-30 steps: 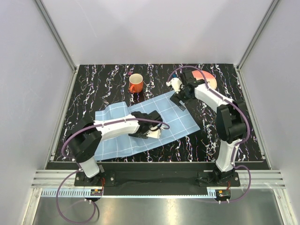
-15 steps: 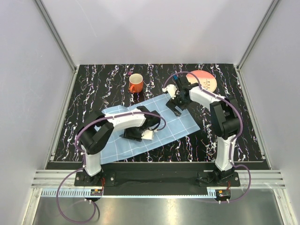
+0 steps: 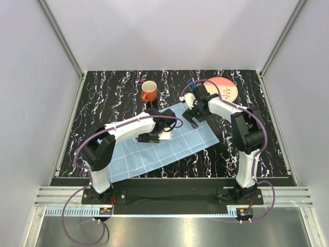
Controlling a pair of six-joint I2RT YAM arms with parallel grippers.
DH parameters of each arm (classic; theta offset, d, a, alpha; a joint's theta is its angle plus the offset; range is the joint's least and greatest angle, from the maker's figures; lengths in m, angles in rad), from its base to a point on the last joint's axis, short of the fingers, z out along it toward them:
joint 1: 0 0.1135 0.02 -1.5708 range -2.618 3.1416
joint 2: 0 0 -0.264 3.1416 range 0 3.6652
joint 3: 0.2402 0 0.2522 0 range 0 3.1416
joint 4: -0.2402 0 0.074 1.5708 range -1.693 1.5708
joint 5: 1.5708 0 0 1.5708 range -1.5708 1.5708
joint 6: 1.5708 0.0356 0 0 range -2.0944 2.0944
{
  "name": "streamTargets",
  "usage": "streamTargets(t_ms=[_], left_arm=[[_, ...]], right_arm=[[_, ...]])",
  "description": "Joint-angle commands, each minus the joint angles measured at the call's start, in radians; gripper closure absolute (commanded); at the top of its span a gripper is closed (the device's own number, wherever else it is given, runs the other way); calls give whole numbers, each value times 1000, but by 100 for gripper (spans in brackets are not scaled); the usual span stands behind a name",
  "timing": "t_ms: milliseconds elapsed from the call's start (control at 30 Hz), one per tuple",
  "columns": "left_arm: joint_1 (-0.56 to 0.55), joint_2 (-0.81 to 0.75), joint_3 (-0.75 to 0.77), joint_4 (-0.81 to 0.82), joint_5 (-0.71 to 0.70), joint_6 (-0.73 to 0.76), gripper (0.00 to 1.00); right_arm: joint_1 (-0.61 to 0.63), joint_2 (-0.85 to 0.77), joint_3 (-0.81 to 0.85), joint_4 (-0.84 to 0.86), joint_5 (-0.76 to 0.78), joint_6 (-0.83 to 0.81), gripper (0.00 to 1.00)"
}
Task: Set the dinner table for one person
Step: Flatten out the napkin at the center of the board.
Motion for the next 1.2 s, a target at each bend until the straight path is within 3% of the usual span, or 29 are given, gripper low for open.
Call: streamTargets(t_ms=[0, 533, 1000, 1167], left_arm=[[9, -66, 11, 29, -57, 26, 42], [11, -92, 31, 66, -92, 58, 42], [11, -86, 31, 82, -95, 87, 43], [11, -98, -1, 81, 0, 87, 43]], right_arm=[[-20, 19, -78, 1, 164, 27, 0], [-220, -18, -141, -3, 287, 145, 0], [-237, -75, -199, -9, 298, 124, 0], [-237, -73, -170, -23, 278, 104, 0]])
